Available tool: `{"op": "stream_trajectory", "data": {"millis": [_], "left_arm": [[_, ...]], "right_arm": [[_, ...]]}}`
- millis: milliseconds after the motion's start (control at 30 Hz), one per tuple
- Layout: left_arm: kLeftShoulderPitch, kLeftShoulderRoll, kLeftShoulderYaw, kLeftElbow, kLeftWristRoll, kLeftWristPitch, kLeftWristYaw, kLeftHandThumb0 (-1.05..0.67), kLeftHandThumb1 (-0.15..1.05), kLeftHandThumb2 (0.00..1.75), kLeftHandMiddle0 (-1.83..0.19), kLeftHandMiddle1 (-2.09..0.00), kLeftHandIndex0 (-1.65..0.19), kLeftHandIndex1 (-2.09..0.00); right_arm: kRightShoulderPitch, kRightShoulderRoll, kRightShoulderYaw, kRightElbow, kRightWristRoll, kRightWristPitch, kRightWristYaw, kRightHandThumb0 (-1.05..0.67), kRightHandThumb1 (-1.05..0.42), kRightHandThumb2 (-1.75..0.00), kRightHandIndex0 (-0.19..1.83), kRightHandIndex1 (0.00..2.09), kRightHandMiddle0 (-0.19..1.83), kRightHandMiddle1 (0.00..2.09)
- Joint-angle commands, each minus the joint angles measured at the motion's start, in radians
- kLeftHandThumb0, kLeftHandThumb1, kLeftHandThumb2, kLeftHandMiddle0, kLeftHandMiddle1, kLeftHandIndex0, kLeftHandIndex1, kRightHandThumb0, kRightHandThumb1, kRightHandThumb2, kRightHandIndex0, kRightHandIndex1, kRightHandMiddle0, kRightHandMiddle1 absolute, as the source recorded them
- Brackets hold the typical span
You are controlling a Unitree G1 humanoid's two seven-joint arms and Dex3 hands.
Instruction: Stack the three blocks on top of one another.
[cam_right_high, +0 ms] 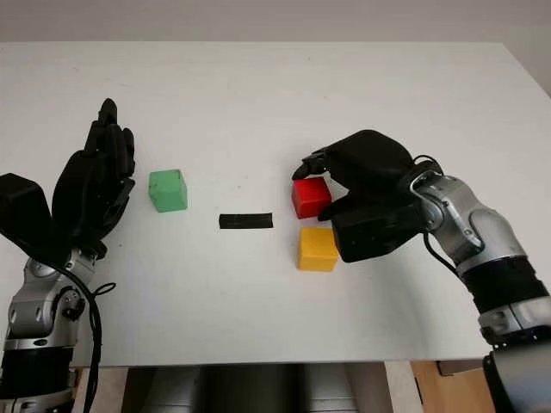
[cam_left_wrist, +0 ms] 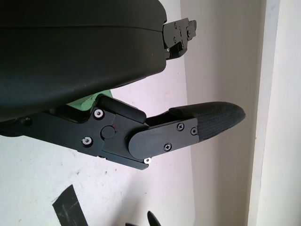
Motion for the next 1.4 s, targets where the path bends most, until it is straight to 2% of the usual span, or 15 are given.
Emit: {"op": "stream_trajectory", "data": {"millis": [0,167,333,567,733,900,1133,1367], "left_arm": [[0.002,0.005,0.001,-0.013,-0.002,-0.002,-0.002,-0.77,1.05,0.65,0.19,0.00,0.19,0.00],[0.003,0.003,0.000,-0.011,-0.001,-0.009,-0.002,-0.76,1.05,0.65,0.19,0.00,0.19,0.00],[0.004,0.002,0.001,-0.010,-0.003,-0.008,-0.003,-0.76,1.05,0.65,0.19,0.00,0.19,0.00],[0.005,0.000,0.000,-0.017,-0.002,0.004,0.004,-0.77,1.05,0.64,0.19,0.00,0.19,0.00],[0.005,0.000,0.003,-0.015,-0.008,0.002,0.001,-0.77,1.05,0.62,0.19,0.00,0.19,0.00],[0.004,0.002,0.001,-0.016,-0.007,0.000,-0.001,-0.77,1.05,0.62,0.19,0.00,0.19,0.00],[0.003,0.003,-0.001,-0.020,-0.004,0.004,0.000,-0.76,1.05,0.63,0.19,0.00,0.19,0.00],[0.007,0.001,-0.003,-0.028,-0.003,0.013,0.003,-0.77,1.05,0.64,0.19,0.00,0.19,0.00]], "right_arm": [[-0.008,0.009,-0.019,0.009,0.026,-0.008,-0.014,-0.47,-0.94,-0.06,0.62,0.13,0.31,1.30],[-0.002,0.007,-0.023,0.003,0.042,0.000,-0.018,-0.36,-0.98,-0.07,0.65,0.15,0.35,1.45],[-0.004,0.014,-0.033,0.010,0.071,0.000,-0.021,-0.30,-0.97,-0.05,0.66,0.15,0.36,1.45],[-0.036,0.050,-0.073,0.050,0.192,0.067,0.061,-0.35,-0.97,-0.05,0.58,0.11,0.33,1.39],[-0.123,0.056,-0.079,0.110,0.258,0.069,0.161,-0.36,-0.96,-0.05,0.53,0.09,0.34,1.39],[-0.219,0.066,-0.061,0.173,0.273,-0.019,0.203,-0.37,-0.94,-0.05,0.53,0.09,0.37,1.46],[-0.315,0.105,-0.023,0.202,0.282,-0.114,0.304,-0.31,-0.90,-0.05,0.51,0.07,0.45,1.34],[-0.370,0.131,0.036,0.269,0.195,-0.276,0.254,-0.33,-0.88,-0.05,0.52,0.07,0.49,1.33]]}}
